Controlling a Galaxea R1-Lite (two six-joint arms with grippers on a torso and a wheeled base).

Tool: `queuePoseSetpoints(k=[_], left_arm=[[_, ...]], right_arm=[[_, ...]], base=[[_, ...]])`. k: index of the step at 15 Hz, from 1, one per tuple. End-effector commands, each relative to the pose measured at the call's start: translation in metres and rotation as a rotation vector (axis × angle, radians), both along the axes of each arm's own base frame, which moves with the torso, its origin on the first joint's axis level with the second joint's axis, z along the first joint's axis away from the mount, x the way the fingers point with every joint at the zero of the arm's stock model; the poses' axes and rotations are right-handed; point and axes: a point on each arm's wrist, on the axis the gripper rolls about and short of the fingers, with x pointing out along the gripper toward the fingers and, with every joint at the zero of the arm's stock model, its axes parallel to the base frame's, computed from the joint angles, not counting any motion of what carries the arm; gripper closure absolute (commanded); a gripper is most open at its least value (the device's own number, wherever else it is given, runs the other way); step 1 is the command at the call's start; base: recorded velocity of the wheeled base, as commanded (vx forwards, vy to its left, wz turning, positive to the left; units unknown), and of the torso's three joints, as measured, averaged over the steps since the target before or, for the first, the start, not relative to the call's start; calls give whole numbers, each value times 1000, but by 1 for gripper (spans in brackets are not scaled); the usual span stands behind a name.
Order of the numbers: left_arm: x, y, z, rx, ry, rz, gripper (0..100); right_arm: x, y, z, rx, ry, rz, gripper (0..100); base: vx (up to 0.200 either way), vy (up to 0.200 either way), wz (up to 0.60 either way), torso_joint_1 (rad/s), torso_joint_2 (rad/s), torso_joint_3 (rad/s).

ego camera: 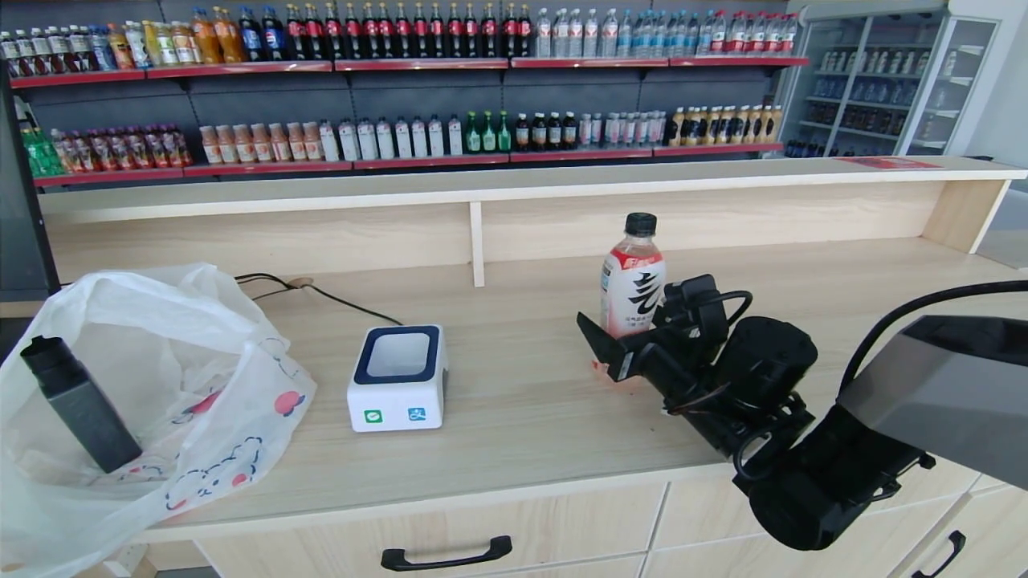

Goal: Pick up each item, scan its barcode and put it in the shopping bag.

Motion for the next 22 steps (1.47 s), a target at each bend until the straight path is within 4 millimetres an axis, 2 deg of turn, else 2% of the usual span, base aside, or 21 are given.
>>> queuePoseSetpoints(k=[1, 10, 13, 19, 22], left_arm=[[0, 0, 0, -2, 0, 0, 0], [0, 0, 0, -2, 0, 0, 0], [0, 0, 0, -3, 0, 0, 0], [0, 0, 0, -5, 0, 0, 0], [0, 0, 0, -5, 0, 2, 0]], right_arm=[[0, 0, 4, 8, -10, 0, 100], [-6, -4, 6, 8, -2, 1, 100], [-11, -5, 19, 25, -31, 1, 100], [-18, -10, 30, 37, -53, 0, 100], [-29, -15, 44, 51, -80, 4, 100]], base=[[0, 0, 0, 0, 0, 0], [0, 0, 0, 0, 0, 0], [0, 0, 0, 0, 0, 0], [0, 0, 0, 0, 0, 0], [0, 0, 0, 0, 0, 0]])
